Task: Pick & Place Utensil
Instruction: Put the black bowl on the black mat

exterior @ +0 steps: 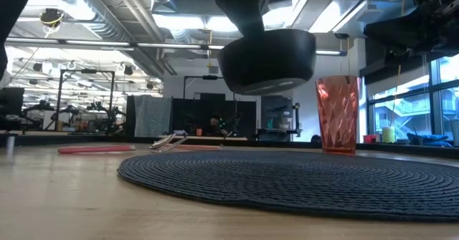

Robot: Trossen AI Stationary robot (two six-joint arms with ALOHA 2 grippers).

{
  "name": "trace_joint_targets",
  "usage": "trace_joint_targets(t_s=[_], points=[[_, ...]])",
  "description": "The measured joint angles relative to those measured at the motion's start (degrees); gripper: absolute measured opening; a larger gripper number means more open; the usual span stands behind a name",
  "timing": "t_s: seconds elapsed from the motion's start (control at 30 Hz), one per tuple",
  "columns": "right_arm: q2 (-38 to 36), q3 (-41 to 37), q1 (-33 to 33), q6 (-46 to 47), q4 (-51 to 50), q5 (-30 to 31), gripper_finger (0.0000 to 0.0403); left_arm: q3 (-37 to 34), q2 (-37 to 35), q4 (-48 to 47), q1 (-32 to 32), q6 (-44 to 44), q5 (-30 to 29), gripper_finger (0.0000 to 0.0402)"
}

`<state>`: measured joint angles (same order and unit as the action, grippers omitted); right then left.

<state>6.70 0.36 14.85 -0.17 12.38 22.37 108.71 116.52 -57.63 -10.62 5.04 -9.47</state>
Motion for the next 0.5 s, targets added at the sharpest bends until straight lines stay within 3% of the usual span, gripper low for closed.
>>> trace_joint_targets(t_s=[0.33,0.5], points=[[0.0,0.0,0.0,0.1,-0.3,0.0,0.0030,0.0,4.9,0.9,-5.6,-0.8,-4.4,0.0003],[0.0,0.0,0.0,0.2,-0.3,-0.6,0.0030,0.0,8.9,1.6,-6.3,0.7,-1.6,0.0003]])
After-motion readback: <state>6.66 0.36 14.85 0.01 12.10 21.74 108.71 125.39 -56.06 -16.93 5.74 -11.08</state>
